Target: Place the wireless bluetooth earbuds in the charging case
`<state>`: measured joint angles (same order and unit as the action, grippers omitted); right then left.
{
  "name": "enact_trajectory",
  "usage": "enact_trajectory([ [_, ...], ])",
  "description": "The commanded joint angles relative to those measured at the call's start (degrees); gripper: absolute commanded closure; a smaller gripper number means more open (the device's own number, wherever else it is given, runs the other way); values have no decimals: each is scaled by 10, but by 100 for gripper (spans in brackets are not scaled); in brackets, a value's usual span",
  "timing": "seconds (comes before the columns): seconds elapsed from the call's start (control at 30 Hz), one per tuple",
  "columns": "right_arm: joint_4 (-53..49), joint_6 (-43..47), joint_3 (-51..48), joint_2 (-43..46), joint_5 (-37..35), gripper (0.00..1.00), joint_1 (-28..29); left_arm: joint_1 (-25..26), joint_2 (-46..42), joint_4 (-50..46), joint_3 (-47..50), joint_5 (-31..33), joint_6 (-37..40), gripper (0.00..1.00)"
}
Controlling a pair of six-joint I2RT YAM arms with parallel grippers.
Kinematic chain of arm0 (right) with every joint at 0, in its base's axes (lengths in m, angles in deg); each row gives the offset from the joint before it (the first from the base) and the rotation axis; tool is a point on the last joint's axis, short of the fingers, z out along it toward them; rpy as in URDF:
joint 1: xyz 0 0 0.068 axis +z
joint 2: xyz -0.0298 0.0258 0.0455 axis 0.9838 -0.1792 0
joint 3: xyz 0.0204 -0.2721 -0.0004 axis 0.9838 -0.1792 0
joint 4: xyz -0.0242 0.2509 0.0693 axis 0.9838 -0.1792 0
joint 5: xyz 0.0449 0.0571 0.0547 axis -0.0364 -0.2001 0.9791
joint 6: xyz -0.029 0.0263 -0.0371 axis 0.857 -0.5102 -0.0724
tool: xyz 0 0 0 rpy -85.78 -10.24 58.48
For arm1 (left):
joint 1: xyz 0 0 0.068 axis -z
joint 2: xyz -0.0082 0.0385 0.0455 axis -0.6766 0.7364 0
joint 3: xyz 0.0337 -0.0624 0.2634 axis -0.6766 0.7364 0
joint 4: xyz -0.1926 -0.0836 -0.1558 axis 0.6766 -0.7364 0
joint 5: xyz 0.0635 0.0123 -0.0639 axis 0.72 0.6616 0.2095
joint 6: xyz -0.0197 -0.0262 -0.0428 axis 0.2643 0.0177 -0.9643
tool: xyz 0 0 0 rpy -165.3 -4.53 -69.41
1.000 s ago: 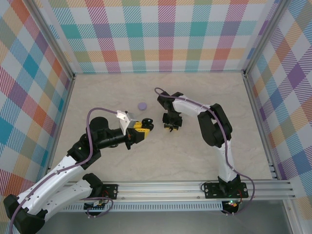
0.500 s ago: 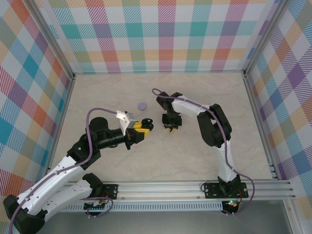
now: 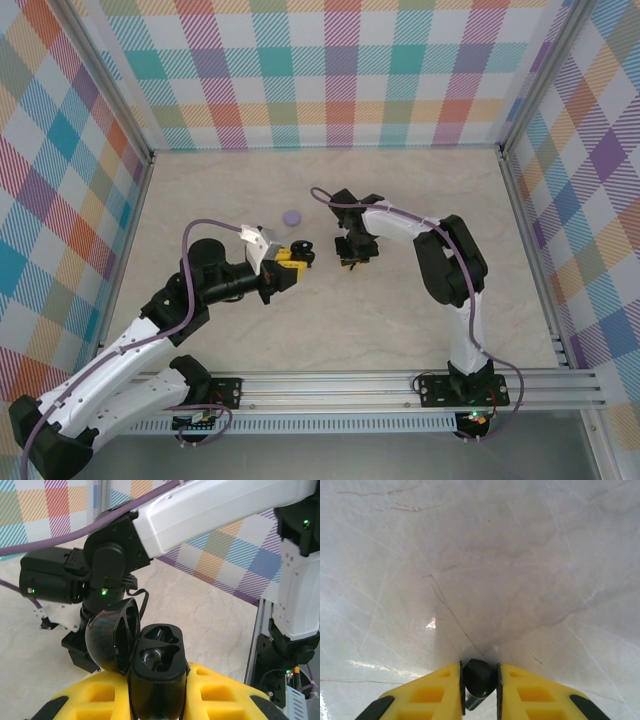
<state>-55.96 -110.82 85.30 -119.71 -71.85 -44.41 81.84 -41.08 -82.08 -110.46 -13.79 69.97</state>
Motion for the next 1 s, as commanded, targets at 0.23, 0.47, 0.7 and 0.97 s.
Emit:
enact_trajectory([
  [0.23, 38, 48, -24, 35, 20, 77, -11, 6, 23, 22, 9, 58, -43, 95],
  [0.47, 62, 56, -59, 83, 12, 78, -21, -4, 59, 25, 8, 88, -80, 95],
  [0.7, 80, 65, -90, 132, 9, 78, -27, -13, 97, 31, 5, 85, -95, 95],
  [0.97, 90, 72, -113, 182, 23, 78, -27, -27, 139, 33, 1, 86, -115, 95],
])
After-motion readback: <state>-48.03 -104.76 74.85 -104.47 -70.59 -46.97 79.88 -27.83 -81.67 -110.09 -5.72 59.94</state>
